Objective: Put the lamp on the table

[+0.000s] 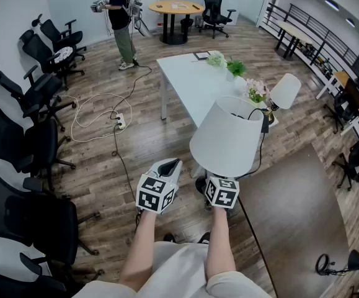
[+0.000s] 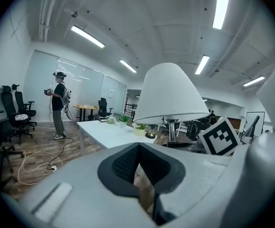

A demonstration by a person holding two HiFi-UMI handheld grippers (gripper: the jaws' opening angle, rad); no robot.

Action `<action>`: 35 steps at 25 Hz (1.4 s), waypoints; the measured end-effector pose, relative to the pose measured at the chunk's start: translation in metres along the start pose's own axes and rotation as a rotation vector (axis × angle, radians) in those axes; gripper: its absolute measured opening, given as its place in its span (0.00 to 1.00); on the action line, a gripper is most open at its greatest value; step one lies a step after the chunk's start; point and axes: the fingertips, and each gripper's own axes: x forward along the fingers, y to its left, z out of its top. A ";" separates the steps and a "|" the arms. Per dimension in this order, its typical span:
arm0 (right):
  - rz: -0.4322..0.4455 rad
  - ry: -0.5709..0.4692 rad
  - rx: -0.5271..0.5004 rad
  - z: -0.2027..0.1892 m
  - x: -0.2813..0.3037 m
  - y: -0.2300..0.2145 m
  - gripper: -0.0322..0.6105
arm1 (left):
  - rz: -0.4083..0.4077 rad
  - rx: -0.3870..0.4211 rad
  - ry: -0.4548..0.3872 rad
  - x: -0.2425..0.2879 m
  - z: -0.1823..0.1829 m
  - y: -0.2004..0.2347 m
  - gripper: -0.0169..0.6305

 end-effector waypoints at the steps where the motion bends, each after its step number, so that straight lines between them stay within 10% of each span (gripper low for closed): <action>1: -0.001 -0.001 -0.004 0.004 0.001 -0.001 0.29 | -0.001 -0.002 0.000 0.001 0.003 0.001 0.03; 20: 0.018 -0.017 -0.009 0.020 0.044 0.013 0.29 | -0.010 -0.006 0.056 0.011 -0.007 0.049 0.03; 35: 0.049 -0.031 0.038 0.091 0.212 0.004 0.29 | 0.086 0.011 0.092 0.091 0.053 0.181 0.03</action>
